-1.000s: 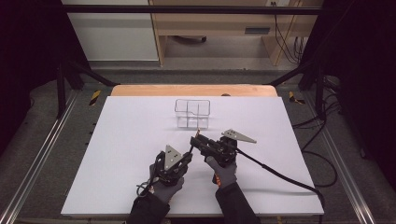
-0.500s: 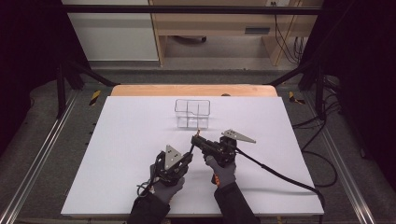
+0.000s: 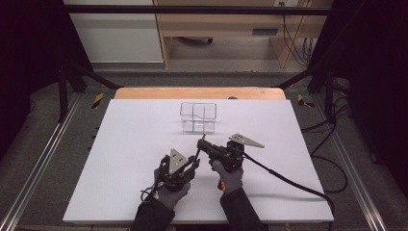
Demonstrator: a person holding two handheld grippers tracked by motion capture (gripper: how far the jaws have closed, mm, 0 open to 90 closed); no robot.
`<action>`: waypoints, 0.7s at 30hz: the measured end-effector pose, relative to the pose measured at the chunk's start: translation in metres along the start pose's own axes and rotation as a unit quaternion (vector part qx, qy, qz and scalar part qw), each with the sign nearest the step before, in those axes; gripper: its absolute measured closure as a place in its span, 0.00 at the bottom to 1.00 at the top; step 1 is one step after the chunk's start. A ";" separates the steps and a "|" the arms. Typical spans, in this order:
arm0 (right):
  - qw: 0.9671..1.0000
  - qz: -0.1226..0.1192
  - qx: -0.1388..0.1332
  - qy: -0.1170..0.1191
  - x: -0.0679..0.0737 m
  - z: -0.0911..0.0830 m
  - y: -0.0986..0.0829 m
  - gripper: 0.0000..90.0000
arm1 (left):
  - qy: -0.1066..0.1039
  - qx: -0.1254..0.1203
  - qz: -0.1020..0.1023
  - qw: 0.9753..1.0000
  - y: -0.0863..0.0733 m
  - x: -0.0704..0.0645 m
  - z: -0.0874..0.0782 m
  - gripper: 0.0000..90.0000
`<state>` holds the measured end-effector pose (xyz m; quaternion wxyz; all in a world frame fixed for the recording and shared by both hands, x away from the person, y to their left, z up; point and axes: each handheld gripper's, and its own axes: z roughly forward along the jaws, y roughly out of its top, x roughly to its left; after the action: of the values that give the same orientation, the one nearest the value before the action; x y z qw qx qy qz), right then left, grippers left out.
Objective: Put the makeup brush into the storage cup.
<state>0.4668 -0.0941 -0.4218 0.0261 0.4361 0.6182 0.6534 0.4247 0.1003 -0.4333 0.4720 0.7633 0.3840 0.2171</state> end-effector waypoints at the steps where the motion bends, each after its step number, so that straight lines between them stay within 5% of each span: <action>1: 1.000 -0.002 0.001 0.000 0.000 0.000 0.001 0.93 | -0.004 -0.006 -0.001 1.000 0.000 0.000 0.000 0.71; 9: 1.000 -0.019 0.007 0.008 0.001 -0.003 0.002 0.93 | 0.005 0.005 0.034 0.999 0.011 -0.003 0.001 0.50; 21: 0.999 -0.039 0.008 0.015 0.003 -0.008 0.006 0.93 | 0.005 0.005 0.049 0.999 0.027 -0.005 0.005 0.56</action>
<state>0.4632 -0.1002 -0.4140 0.0388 0.4023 0.6402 0.6533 0.4356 0.0871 -0.4111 0.4547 0.7826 0.3496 0.2421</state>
